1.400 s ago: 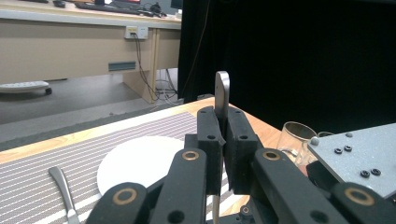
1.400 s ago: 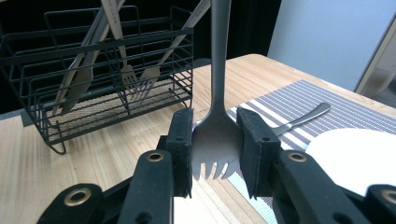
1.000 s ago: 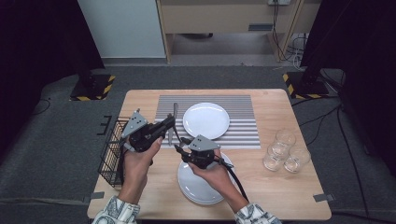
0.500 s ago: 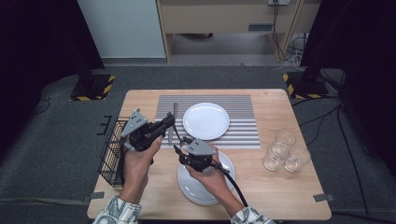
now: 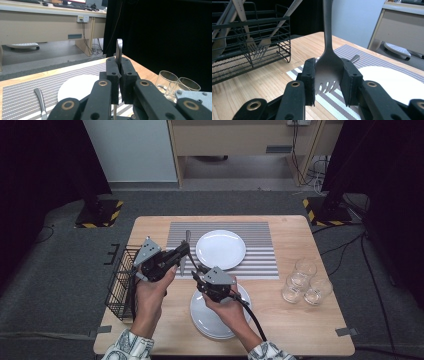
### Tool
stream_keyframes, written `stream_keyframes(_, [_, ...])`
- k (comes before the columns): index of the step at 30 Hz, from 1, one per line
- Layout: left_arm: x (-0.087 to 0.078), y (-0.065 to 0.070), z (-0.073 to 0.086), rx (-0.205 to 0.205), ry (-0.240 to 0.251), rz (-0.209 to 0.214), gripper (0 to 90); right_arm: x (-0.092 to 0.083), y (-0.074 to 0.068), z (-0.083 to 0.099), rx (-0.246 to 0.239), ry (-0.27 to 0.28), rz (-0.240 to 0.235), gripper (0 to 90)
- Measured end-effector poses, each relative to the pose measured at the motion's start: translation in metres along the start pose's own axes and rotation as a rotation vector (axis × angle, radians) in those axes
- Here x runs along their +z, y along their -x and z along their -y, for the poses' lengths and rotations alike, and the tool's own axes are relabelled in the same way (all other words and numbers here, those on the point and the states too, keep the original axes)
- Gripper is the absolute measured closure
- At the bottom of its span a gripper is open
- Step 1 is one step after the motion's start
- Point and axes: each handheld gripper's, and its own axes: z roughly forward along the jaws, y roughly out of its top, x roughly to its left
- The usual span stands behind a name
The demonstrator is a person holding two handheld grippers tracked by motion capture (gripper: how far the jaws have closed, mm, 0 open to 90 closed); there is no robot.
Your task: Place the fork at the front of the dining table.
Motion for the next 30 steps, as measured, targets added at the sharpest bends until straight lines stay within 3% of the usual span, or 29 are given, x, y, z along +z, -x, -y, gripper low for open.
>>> stream_keyframes(13, [0.002,-0.001,0.002,0.033,0.008,0.067,82.4,-0.003,0.011,0.001,0.037,-0.031,-0.11,67.9])
stream_keyframes(25, [0.003,-0.002,0.003,0.044,0.01,0.09,78.6,-0.003,0.012,0.002,0.05,-0.04,-0.187,68.0])
stream_keyframes(30, [0.003,-0.003,0.004,0.047,0.004,0.1,80.9,-0.003,0.012,0.003,0.042,-0.043,-0.215,68.0])
